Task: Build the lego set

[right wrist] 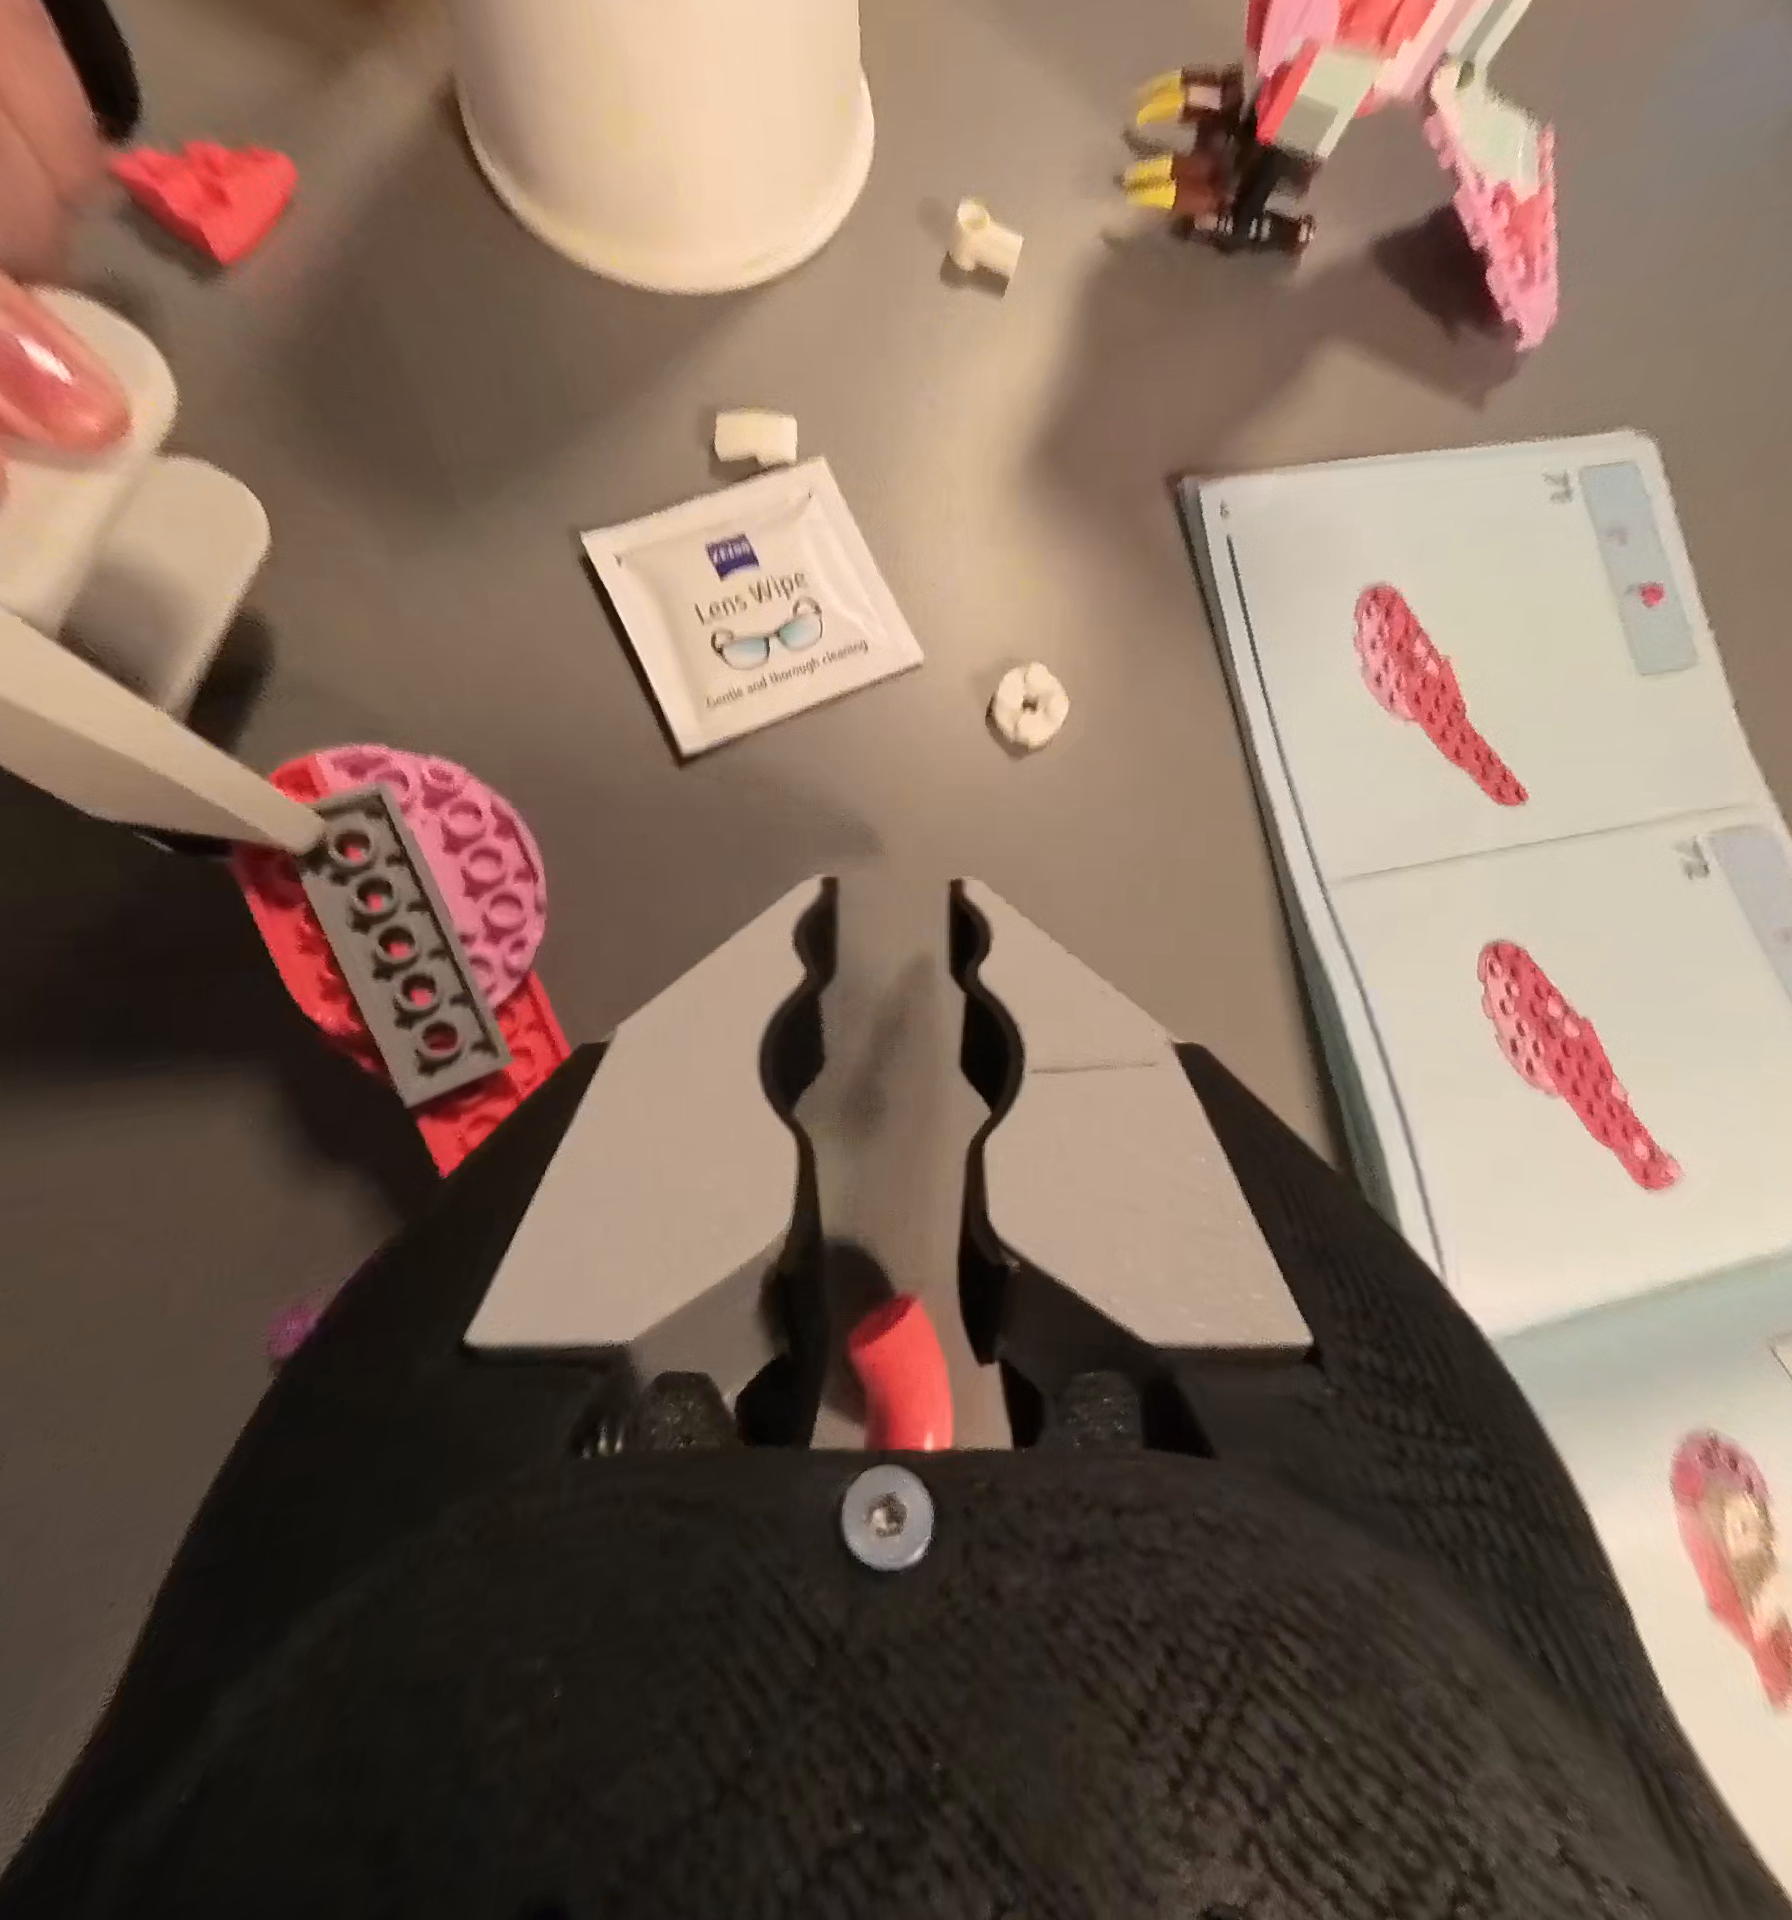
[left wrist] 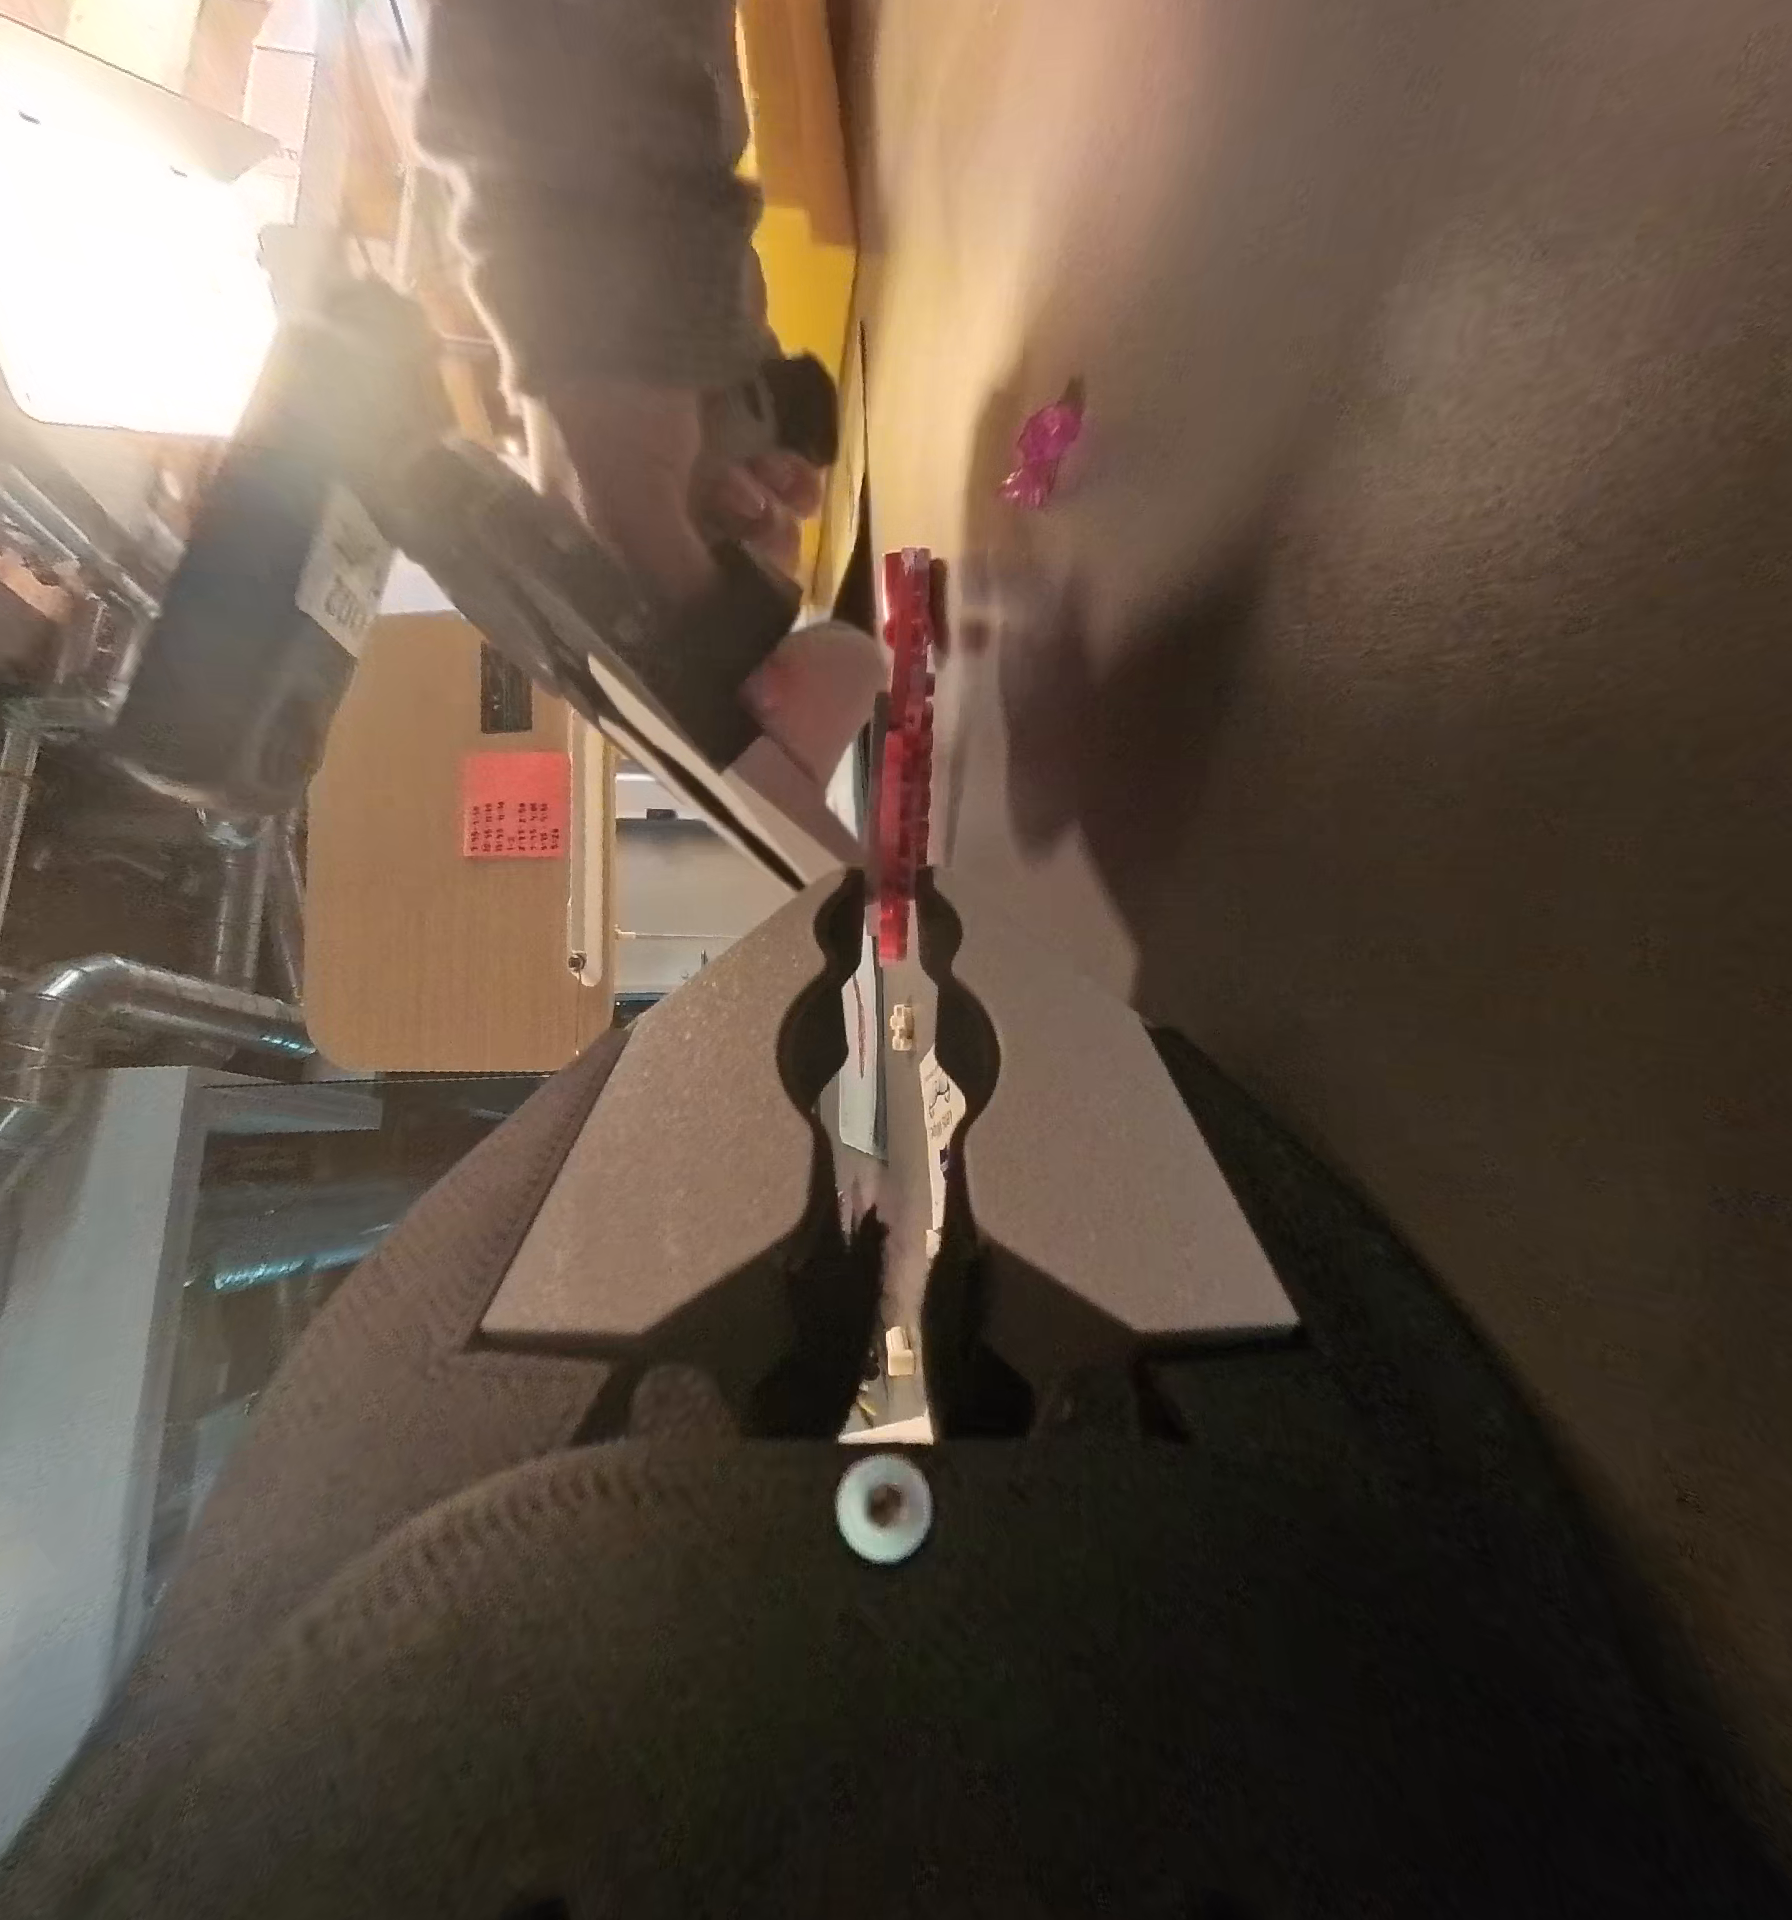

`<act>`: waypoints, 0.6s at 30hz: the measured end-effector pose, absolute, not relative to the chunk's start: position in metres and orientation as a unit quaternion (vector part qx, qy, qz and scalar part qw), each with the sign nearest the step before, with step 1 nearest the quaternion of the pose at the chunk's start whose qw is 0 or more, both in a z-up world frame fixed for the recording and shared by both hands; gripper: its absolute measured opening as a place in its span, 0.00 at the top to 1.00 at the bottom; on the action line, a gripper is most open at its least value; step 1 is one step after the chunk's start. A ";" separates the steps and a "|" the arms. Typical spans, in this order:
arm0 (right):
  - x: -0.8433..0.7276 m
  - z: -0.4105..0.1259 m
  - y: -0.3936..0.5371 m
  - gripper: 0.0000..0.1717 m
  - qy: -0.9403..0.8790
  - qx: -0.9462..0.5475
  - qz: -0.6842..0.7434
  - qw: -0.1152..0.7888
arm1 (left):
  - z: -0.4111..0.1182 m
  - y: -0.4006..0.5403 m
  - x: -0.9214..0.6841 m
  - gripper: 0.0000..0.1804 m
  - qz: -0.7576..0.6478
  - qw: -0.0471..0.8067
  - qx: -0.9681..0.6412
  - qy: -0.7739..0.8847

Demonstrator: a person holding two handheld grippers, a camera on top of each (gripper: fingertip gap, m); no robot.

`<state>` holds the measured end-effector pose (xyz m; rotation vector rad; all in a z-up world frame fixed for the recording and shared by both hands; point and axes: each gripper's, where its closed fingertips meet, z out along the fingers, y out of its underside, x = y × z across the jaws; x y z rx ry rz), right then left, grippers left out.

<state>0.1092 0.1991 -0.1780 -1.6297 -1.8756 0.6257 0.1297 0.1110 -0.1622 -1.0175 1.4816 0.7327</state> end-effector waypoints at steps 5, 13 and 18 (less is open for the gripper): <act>0.077 -0.175 0.210 0.78 -0.715 -0.571 0.293 0.279 | -0.163 0.113 0.127 0.95 0.311 0.562 -0.441 0.627; 0.066 -0.189 0.209 0.77 -0.777 -0.499 0.323 0.207 | -0.163 0.114 0.126 0.95 0.305 0.561 -0.447 0.627; 0.068 -0.188 0.215 0.87 -0.774 -0.493 0.340 0.204 | -0.164 0.115 0.126 0.95 0.299 0.560 -0.451 0.627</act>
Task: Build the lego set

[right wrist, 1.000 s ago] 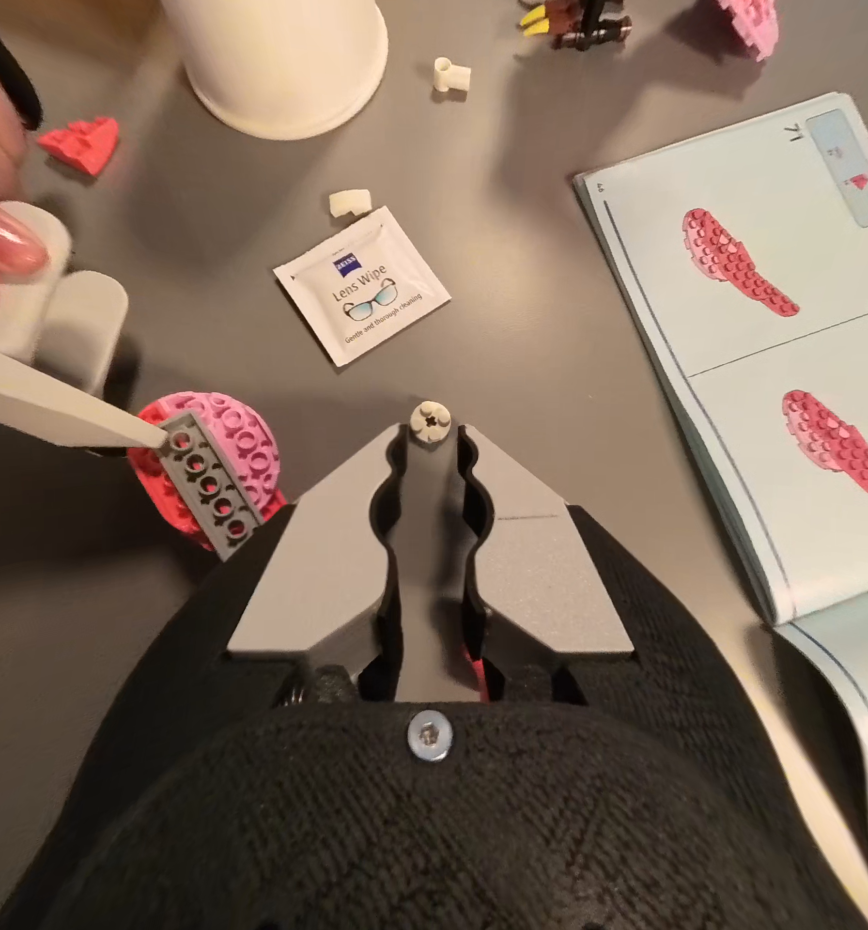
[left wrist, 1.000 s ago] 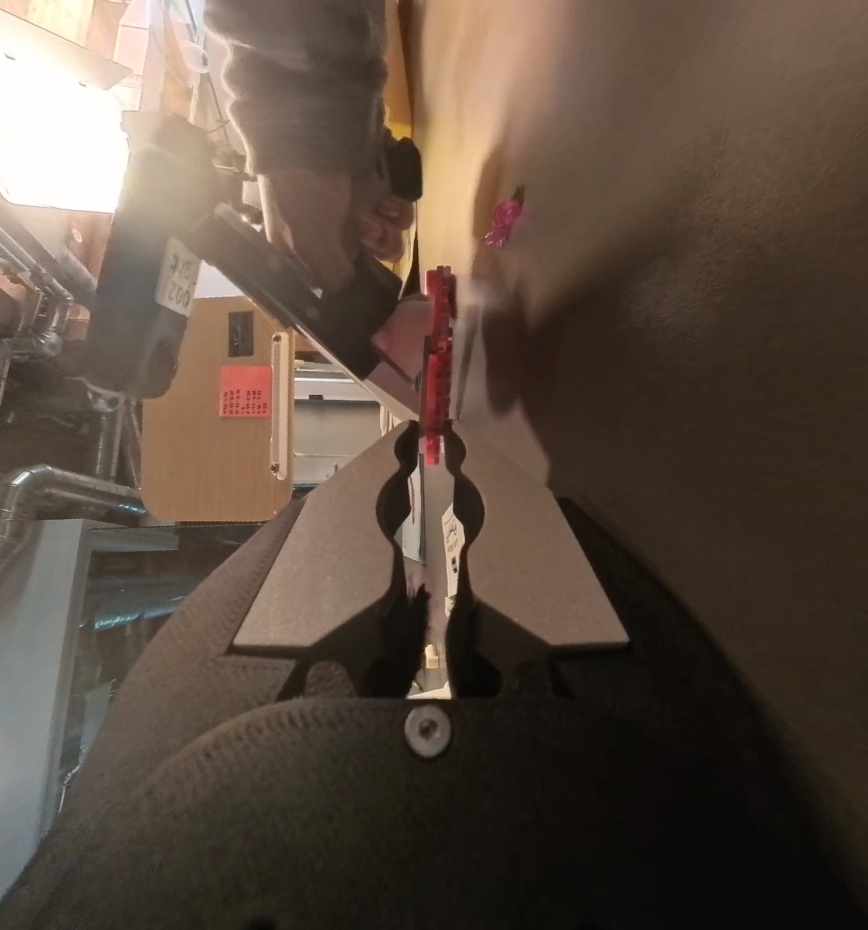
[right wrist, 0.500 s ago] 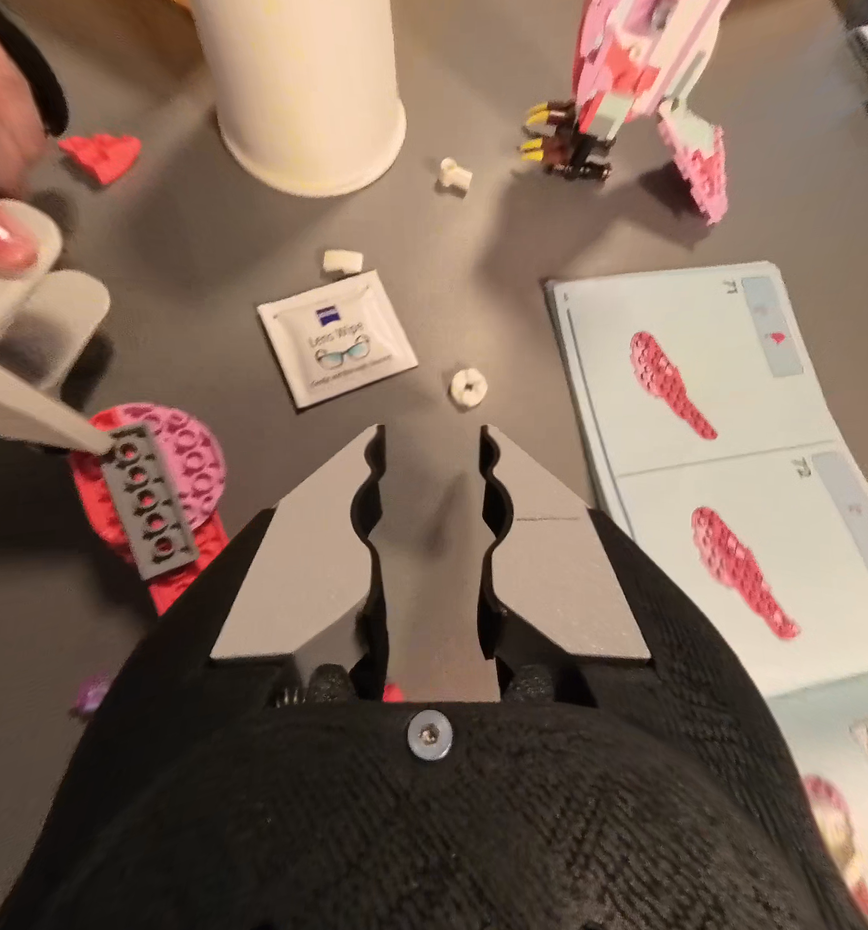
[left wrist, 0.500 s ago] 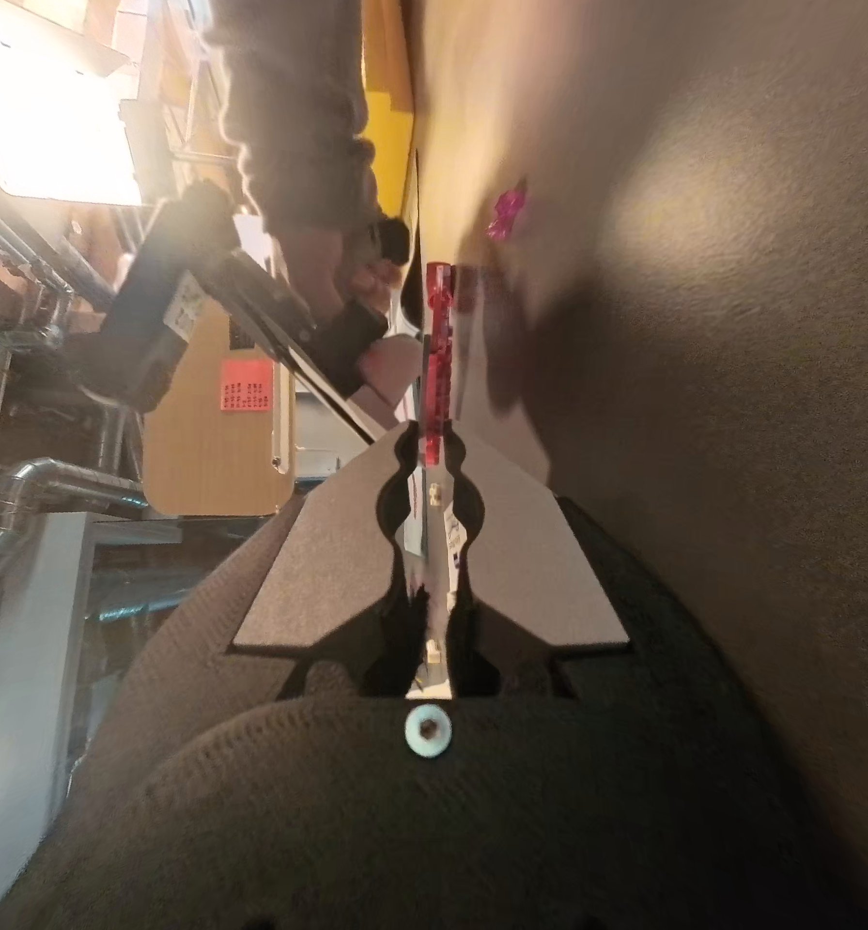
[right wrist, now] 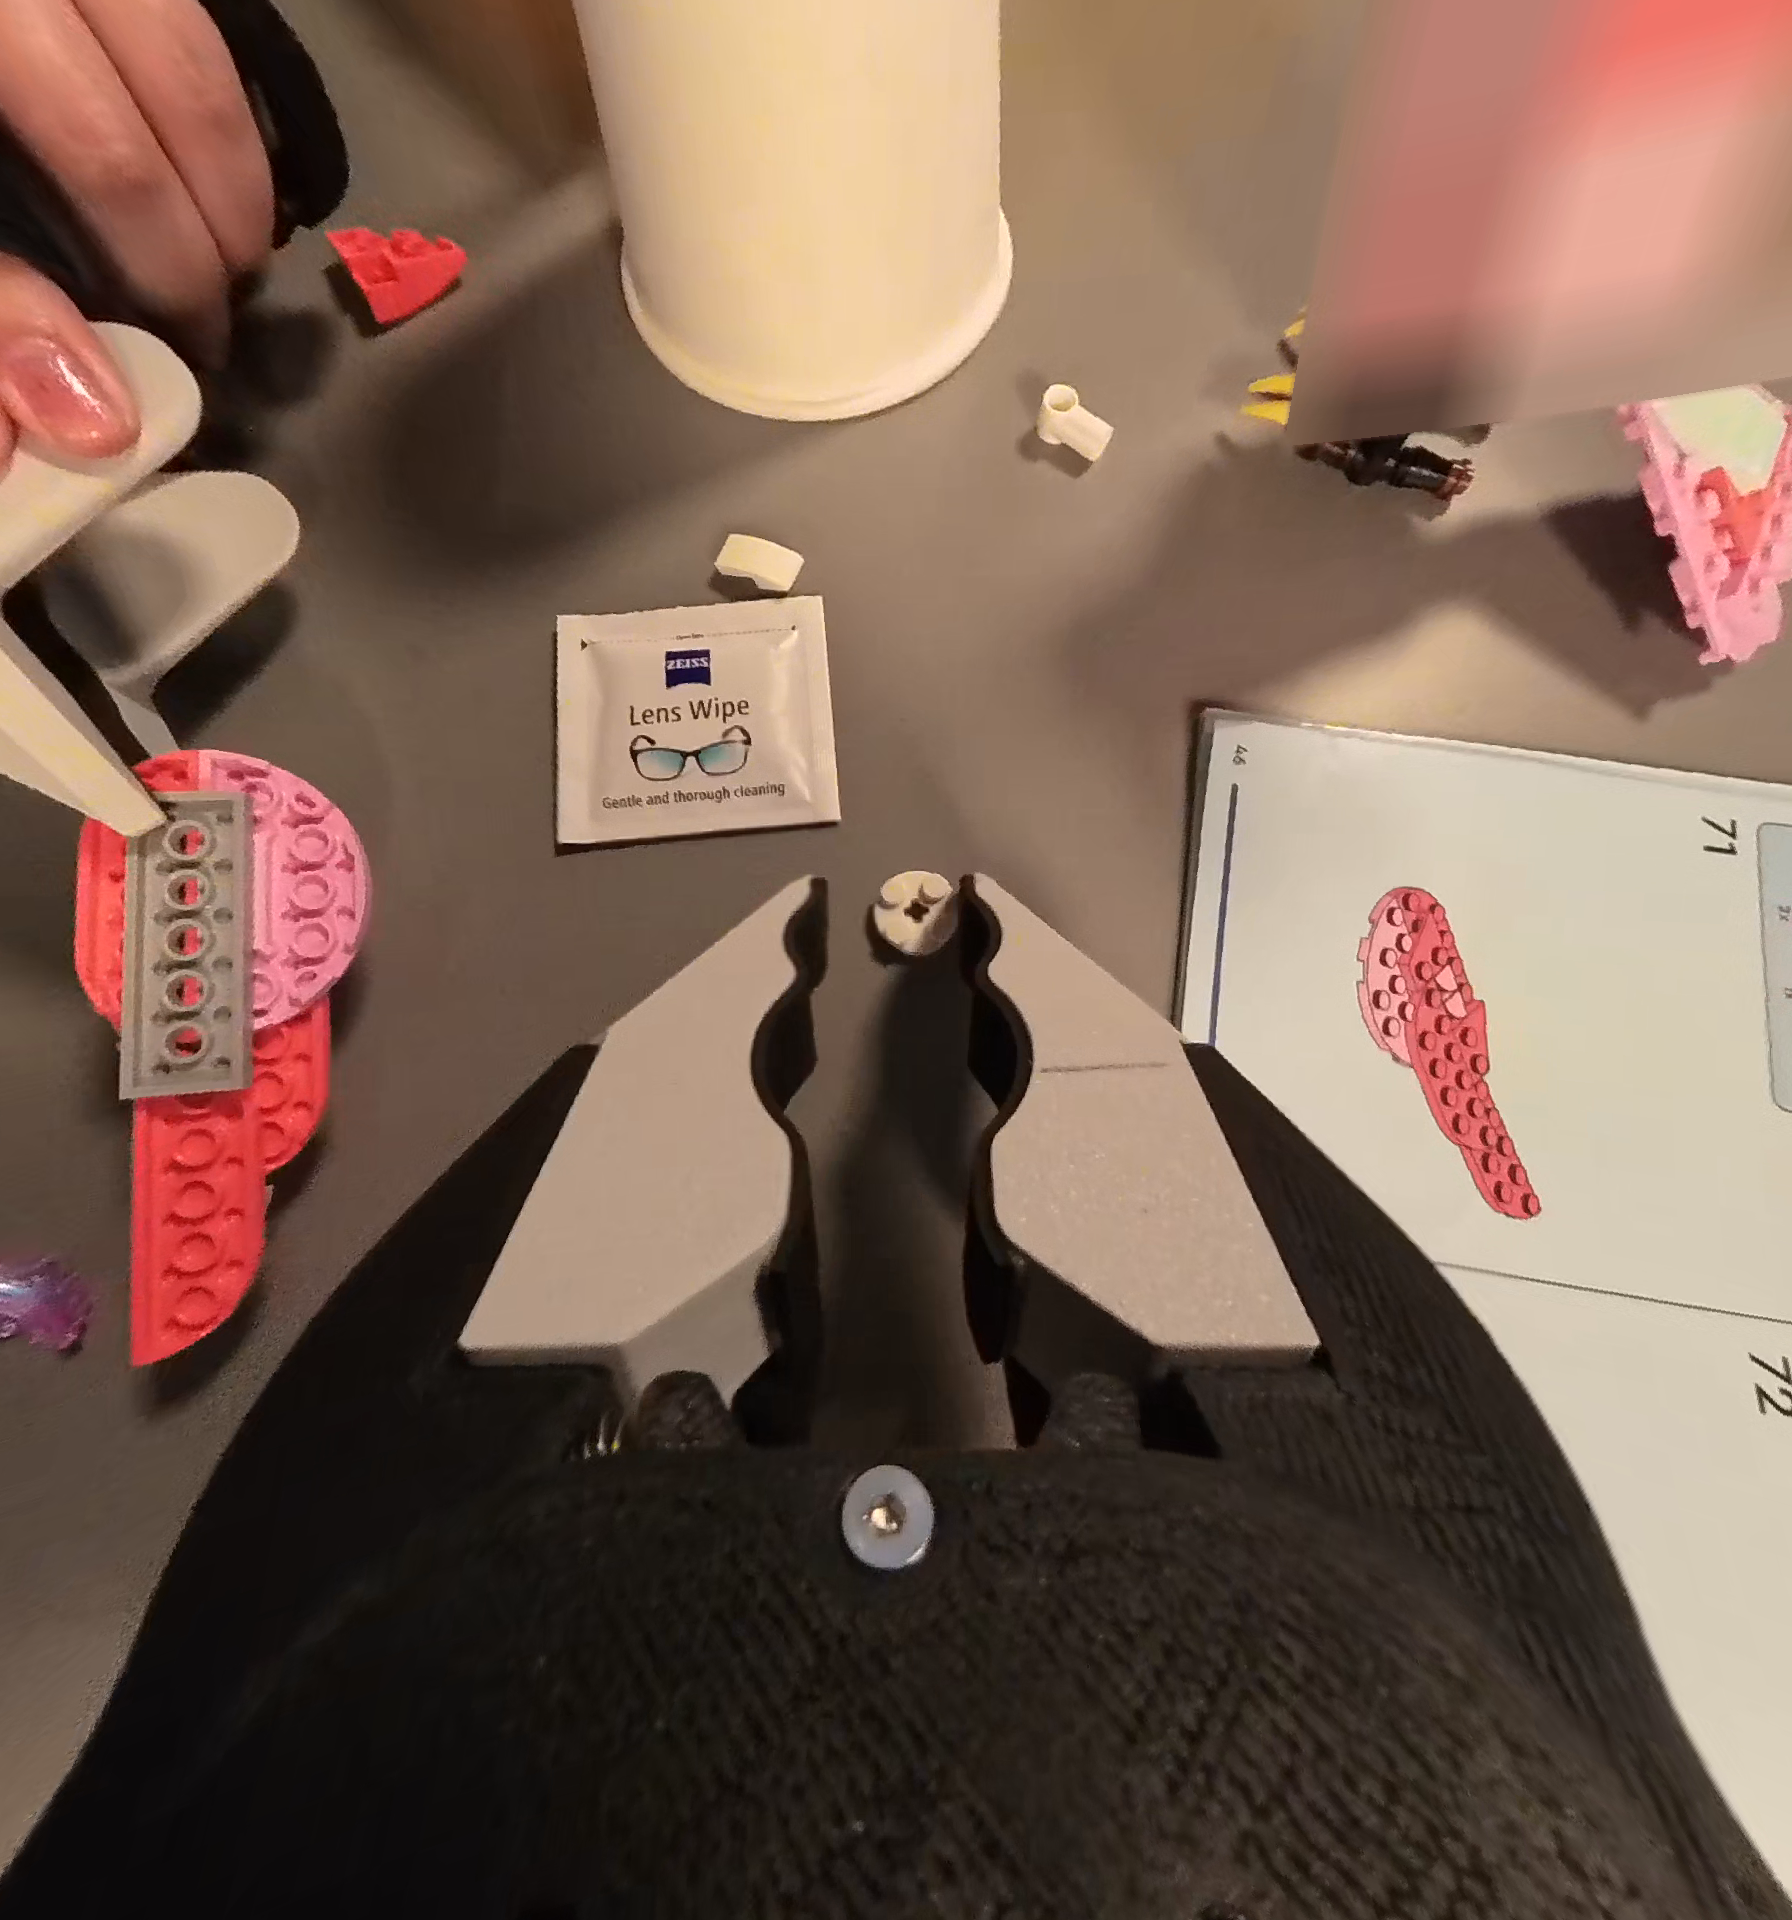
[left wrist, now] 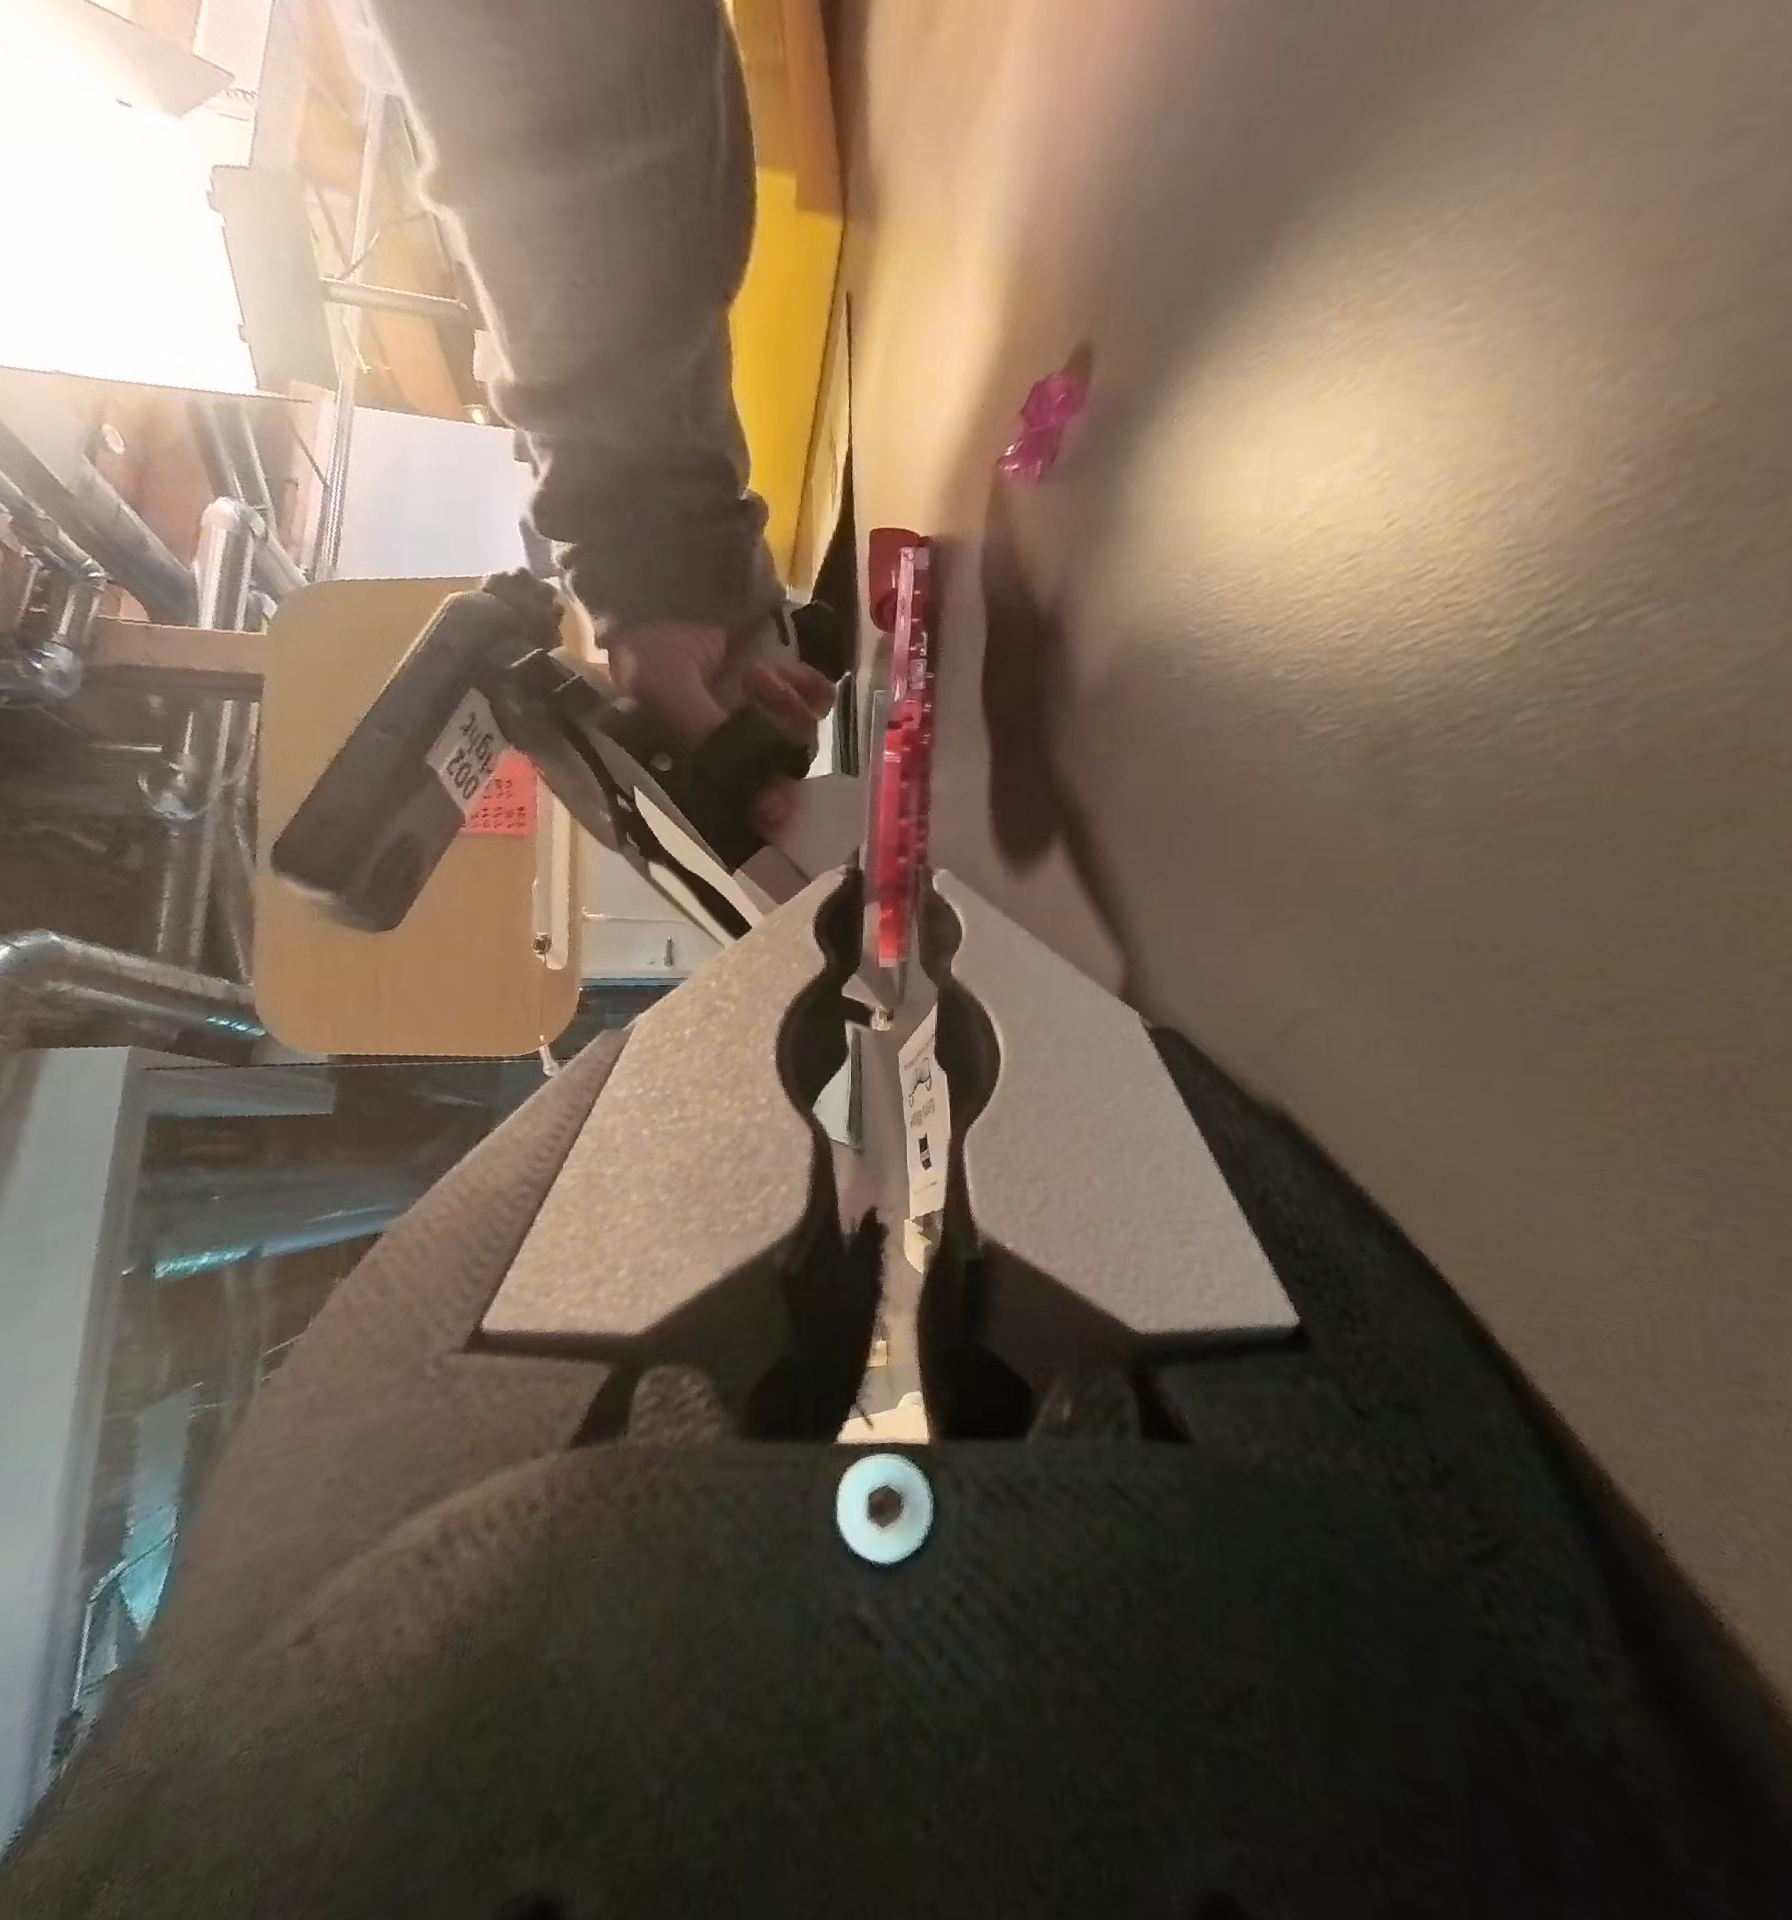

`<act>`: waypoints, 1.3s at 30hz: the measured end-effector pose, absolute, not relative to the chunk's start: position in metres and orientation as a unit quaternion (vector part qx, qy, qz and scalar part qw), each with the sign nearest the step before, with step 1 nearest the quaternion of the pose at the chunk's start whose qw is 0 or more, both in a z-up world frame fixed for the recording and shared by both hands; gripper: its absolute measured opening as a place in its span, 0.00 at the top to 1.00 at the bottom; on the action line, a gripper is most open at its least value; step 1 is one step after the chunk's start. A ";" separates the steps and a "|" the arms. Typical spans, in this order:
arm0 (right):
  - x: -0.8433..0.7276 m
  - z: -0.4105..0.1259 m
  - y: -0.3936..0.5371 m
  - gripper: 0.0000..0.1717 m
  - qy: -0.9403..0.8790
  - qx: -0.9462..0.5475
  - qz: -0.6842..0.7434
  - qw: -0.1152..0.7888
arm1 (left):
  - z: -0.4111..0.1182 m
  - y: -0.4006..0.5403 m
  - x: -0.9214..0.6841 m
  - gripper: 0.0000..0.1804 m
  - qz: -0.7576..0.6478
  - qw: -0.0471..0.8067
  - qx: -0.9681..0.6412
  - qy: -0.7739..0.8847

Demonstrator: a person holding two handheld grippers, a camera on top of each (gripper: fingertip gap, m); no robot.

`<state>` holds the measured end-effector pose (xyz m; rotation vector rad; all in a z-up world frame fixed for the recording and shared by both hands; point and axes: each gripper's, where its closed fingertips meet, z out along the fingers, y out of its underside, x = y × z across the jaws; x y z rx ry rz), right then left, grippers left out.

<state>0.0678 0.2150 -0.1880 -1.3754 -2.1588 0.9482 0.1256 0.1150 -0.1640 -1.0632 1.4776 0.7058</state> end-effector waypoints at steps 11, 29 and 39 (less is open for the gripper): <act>0.070 -0.188 0.221 0.93 -0.762 -0.499 0.336 0.237 | -0.165 0.116 0.126 0.95 0.293 0.560 -0.455 0.628; 0.130 -0.186 0.206 0.93 -0.903 0.169 -0.265 0.293 | -0.163 0.114 0.127 0.95 0.300 0.560 -0.449 0.629; 0.154 -0.177 0.188 0.87 -0.946 -0.224 -0.044 0.228 | -0.163 0.113 0.128 0.95 0.306 0.560 -0.441 0.632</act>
